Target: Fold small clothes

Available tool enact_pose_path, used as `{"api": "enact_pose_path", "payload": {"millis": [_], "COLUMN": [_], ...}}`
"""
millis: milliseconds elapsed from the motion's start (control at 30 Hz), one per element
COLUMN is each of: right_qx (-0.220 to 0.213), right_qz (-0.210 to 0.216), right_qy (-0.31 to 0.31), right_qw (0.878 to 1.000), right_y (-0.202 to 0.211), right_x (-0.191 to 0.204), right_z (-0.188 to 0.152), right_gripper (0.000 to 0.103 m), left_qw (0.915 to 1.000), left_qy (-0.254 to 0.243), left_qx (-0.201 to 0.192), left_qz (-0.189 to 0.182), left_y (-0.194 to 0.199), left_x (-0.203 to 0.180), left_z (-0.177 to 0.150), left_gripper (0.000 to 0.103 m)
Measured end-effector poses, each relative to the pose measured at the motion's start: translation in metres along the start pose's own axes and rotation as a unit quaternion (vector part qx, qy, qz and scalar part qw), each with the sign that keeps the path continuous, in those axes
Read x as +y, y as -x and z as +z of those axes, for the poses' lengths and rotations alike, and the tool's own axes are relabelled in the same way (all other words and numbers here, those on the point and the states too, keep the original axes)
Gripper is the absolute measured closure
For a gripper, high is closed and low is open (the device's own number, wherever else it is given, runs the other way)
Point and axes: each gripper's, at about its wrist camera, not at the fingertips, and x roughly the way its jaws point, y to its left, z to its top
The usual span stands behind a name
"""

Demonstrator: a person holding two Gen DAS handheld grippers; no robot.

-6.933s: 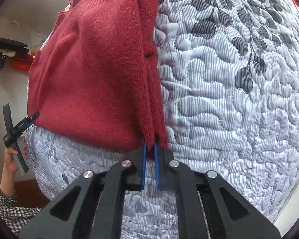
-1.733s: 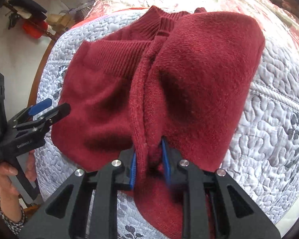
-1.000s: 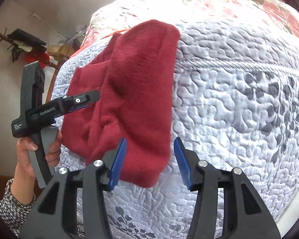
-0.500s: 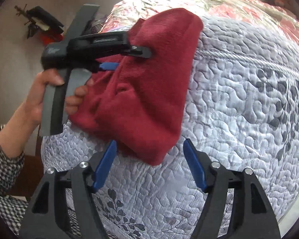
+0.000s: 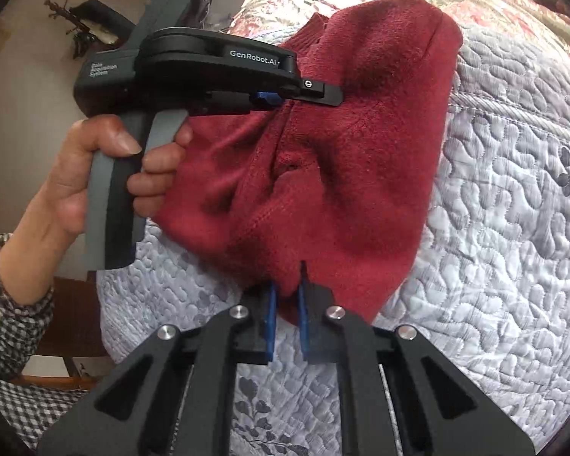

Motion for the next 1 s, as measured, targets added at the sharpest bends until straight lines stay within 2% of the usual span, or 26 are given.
{"api": "enact_pose_path", "payload": {"millis": [100,167,433,733,900,1000], "right_qx": [-0.006,-0.012,-0.013,0.017,0.038,0.044], "right_qz": [0.023,0.054,0.1,0.133,0.145,0.143], "right_qy": [0.0,0.0,0.027,0.05,0.06,0.074], "right_qw": [1.0,0.998,0.995,0.99,0.987,0.986], "right_y": [0.003,0.003,-0.014,-0.066,-0.102,-0.114], "right_x": [0.005,0.011,0.046,0.088,0.111,0.125], "right_z": [0.0,0.001,0.022,0.051,0.063,0.071], "right_gripper": [0.095,0.095,0.095,0.095,0.095,0.095], "left_qw": [0.9996,0.9989,0.9971,0.9964,0.9956,0.9954], "left_qy": [0.001,-0.005,-0.007,-0.001,0.026,0.038], "left_qx": [-0.022,-0.038,-0.072,-0.083,-0.085,-0.085], "left_qz": [-0.019,-0.028,-0.021,0.014,0.027,0.023], "left_y": [0.015,0.029,0.079,0.127,0.143,0.15], "left_x": [0.0,0.0,0.021,0.079,0.121,0.143], "left_z": [-0.001,-0.003,0.002,0.003,-0.002,-0.001], "left_gripper": [0.087,0.087,0.087,0.087,0.087,0.087]}}
